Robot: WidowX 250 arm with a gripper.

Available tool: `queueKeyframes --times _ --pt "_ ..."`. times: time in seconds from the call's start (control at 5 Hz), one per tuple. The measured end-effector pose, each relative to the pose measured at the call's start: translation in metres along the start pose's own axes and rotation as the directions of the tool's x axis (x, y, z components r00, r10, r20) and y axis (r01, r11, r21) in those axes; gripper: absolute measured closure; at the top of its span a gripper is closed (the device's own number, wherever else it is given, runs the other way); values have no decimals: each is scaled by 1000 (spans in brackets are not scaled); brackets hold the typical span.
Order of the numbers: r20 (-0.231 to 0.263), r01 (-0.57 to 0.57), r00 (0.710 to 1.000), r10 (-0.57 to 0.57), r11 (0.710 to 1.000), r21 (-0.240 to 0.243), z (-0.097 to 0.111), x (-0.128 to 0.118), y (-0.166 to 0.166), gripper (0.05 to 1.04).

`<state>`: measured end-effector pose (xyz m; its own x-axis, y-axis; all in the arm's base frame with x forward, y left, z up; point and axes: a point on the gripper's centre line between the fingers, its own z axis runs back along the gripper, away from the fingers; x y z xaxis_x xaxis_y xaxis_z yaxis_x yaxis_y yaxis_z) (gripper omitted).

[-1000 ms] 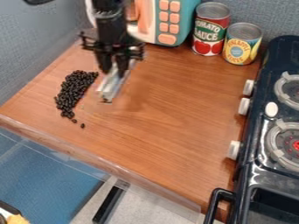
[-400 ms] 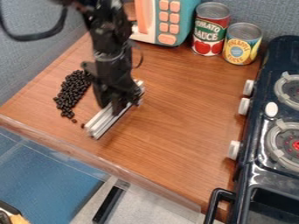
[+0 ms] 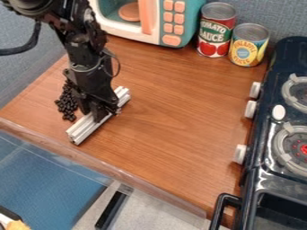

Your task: Sweep into pile

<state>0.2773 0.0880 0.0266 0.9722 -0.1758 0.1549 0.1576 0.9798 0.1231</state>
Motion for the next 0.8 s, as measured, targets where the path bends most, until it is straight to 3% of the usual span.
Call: queueKeyframes --times 0.2,0.8 --pt "-27 -43 999 43 999 -27 -4 7 8 753" --pt "4 -44 999 44 999 29 -6 19 28 753"
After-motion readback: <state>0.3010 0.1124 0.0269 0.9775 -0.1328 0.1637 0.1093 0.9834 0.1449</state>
